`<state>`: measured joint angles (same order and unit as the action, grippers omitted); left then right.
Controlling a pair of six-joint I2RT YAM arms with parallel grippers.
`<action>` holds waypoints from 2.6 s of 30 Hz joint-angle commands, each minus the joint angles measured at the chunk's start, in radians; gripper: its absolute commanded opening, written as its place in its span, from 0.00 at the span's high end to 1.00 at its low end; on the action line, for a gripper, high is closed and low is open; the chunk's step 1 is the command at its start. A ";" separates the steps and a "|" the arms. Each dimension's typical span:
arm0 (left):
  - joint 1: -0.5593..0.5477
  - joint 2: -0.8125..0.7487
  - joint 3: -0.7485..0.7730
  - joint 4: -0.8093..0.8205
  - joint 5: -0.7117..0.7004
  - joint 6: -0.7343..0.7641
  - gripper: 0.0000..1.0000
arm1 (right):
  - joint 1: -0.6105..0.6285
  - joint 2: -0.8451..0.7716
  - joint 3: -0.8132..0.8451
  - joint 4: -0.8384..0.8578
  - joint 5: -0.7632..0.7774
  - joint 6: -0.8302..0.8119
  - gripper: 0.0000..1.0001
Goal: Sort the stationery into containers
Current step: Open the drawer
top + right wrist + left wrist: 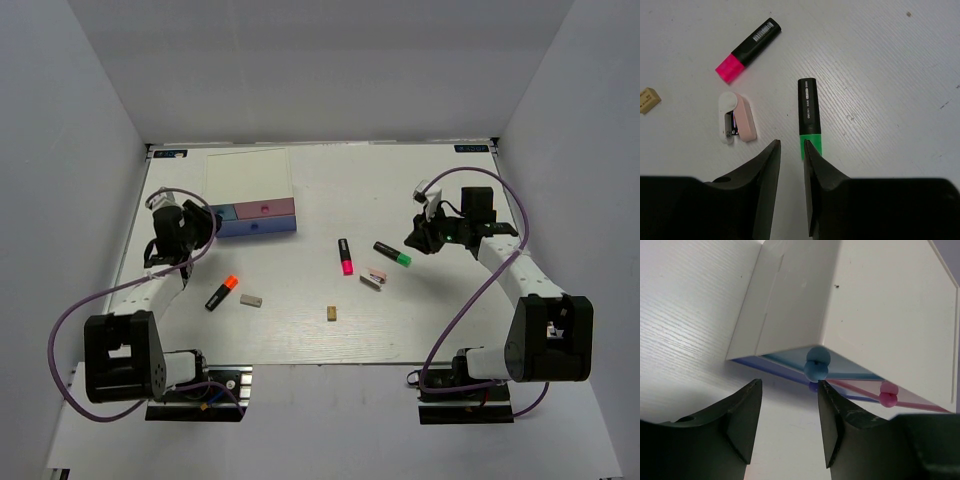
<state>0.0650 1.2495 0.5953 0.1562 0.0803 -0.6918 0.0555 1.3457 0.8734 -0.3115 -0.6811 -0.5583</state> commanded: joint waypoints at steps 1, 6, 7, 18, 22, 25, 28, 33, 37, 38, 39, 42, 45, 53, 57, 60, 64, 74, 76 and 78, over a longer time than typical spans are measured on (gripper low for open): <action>0.019 0.016 -0.011 0.086 0.064 -0.011 0.42 | 0.001 0.004 0.001 0.037 -0.048 -0.023 0.69; 0.039 0.047 -0.011 0.141 0.140 0.000 0.46 | 0.001 0.009 -0.001 0.037 -0.054 -0.035 0.68; 0.048 0.047 -0.011 0.155 0.151 0.000 0.46 | 0.000 0.010 -0.001 0.037 -0.054 -0.032 0.68; 0.067 0.131 -0.002 0.217 0.228 0.011 0.45 | 0.001 0.018 -0.002 0.034 -0.043 -0.041 0.66; 0.067 0.153 -0.002 0.236 0.237 0.011 0.45 | -0.002 0.018 0.002 0.034 -0.040 -0.045 0.66; 0.076 0.162 -0.012 0.266 0.257 0.011 0.45 | 0.001 0.023 0.006 0.031 -0.038 -0.045 0.66; 0.076 0.182 -0.012 0.289 0.268 0.011 0.47 | 0.001 0.018 0.007 0.028 -0.032 -0.048 0.66; 0.085 0.192 -0.022 0.324 0.277 0.011 0.51 | 0.001 0.020 0.010 0.019 -0.028 -0.055 0.66; 0.094 0.212 -0.022 0.342 0.295 0.020 0.58 | 0.001 0.020 0.012 0.012 -0.026 -0.057 0.66; 0.094 0.212 -0.012 0.342 0.296 0.020 0.60 | 0.000 0.021 0.012 0.009 -0.026 -0.063 0.66; 0.094 0.221 -0.012 0.351 0.305 0.020 0.61 | 0.003 0.018 0.013 0.008 -0.023 -0.064 0.66; 0.104 0.232 -0.012 0.352 0.317 0.020 0.69 | 0.001 0.023 0.018 0.003 -0.020 -0.071 0.66; 0.104 0.232 -0.012 0.361 0.328 0.020 0.80 | 0.000 0.026 0.024 0.000 -0.020 -0.074 0.66; 0.104 0.160 -0.080 0.316 0.377 0.072 0.87 | 0.004 0.035 0.030 -0.001 -0.026 -0.075 0.66; 0.104 0.073 -0.143 0.257 0.355 0.092 0.88 | 0.003 0.044 0.033 -0.003 -0.028 -0.072 0.65; 0.104 0.005 -0.183 0.215 0.345 0.092 0.89 | 0.006 0.049 0.036 0.002 -0.035 -0.075 0.65; 0.104 -0.062 -0.213 0.158 0.323 0.101 0.90 | 0.007 0.059 0.042 0.002 -0.041 -0.075 0.63; 0.104 -0.119 -0.203 0.069 0.291 0.130 0.23 | 0.026 0.079 0.064 -0.090 -0.136 -0.189 0.10; 0.104 -0.119 -0.190 0.057 0.291 0.139 0.21 | 0.035 0.089 0.076 -0.119 -0.172 -0.227 0.10; 0.104 -0.151 -0.181 0.014 0.291 0.149 0.21 | 0.052 0.101 0.079 -0.138 -0.192 -0.271 0.11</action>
<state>0.1627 1.1500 0.3901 0.2314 0.3779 -0.5758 0.0853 1.4307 0.9123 -0.3904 -0.7933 -0.7338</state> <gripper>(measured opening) 0.786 0.895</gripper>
